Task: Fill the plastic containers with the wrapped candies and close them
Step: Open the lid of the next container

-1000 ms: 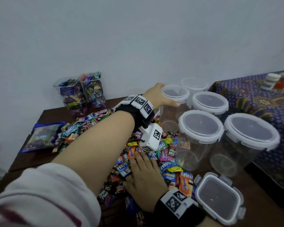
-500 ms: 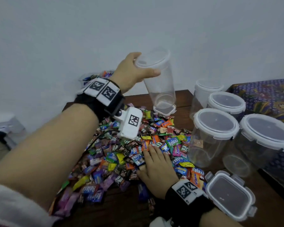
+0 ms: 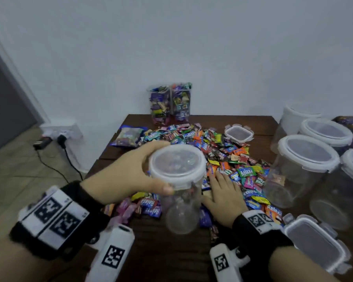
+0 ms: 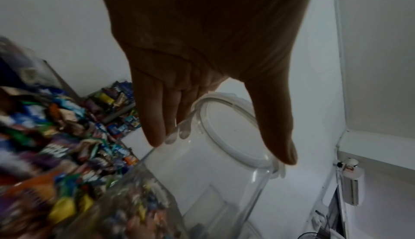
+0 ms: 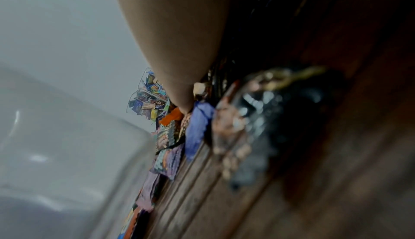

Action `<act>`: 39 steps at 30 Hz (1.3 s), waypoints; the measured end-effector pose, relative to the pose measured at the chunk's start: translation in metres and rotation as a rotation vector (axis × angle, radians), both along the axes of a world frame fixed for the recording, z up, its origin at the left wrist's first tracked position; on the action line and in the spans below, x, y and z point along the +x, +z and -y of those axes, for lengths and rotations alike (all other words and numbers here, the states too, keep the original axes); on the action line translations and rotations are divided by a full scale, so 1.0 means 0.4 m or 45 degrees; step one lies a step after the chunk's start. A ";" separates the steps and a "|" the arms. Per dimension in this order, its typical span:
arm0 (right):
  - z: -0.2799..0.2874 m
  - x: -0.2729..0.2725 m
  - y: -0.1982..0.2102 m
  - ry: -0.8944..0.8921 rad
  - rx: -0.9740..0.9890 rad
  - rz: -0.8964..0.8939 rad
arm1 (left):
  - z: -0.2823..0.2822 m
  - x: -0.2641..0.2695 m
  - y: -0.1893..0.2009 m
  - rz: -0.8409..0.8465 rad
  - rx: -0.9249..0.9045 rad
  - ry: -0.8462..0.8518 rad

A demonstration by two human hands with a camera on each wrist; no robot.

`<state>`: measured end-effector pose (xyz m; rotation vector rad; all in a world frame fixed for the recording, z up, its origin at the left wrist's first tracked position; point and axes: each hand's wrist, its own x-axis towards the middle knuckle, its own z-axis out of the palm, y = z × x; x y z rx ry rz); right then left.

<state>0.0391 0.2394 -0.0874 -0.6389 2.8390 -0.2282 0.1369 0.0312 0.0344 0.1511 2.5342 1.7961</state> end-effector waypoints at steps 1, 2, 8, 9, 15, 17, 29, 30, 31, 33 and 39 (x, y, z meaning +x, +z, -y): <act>0.000 0.002 0.004 0.003 0.001 0.001 | 0.000 0.015 -0.014 0.013 -0.006 0.009; 0.000 0.002 0.005 0.003 0.001 0.006 | -0.002 0.029 -0.027 0.018 -0.027 0.015; -0.001 -0.009 0.004 -0.038 -0.191 0.057 | -0.004 0.059 -0.058 -0.007 -0.141 0.027; -0.003 -0.011 0.008 -0.053 -0.263 0.053 | -0.001 0.059 -0.059 -0.019 -0.206 0.019; -0.010 0.021 0.132 -0.030 -0.554 -0.354 | 0.027 0.089 -0.059 -0.080 -0.413 0.216; -0.001 0.037 0.189 -0.037 -0.744 -0.334 | 0.022 0.099 -0.058 -0.125 -0.478 0.300; 0.072 0.046 0.340 0.296 -0.671 0.247 | 0.043 0.073 -0.068 -0.130 -0.187 0.411; 0.069 0.046 0.339 0.306 -0.653 0.286 | 0.042 0.080 -0.070 -0.110 -0.157 0.431; 0.067 0.048 0.337 0.314 -0.654 0.314 | 0.039 0.086 -0.070 -0.066 -0.102 0.448; 0.066 0.050 0.331 0.290 -0.683 0.346 | 0.030 0.098 -0.074 0.038 -0.010 0.443; 0.061 0.049 0.314 0.162 -0.869 0.662 | 0.013 0.094 -0.077 0.141 0.154 0.405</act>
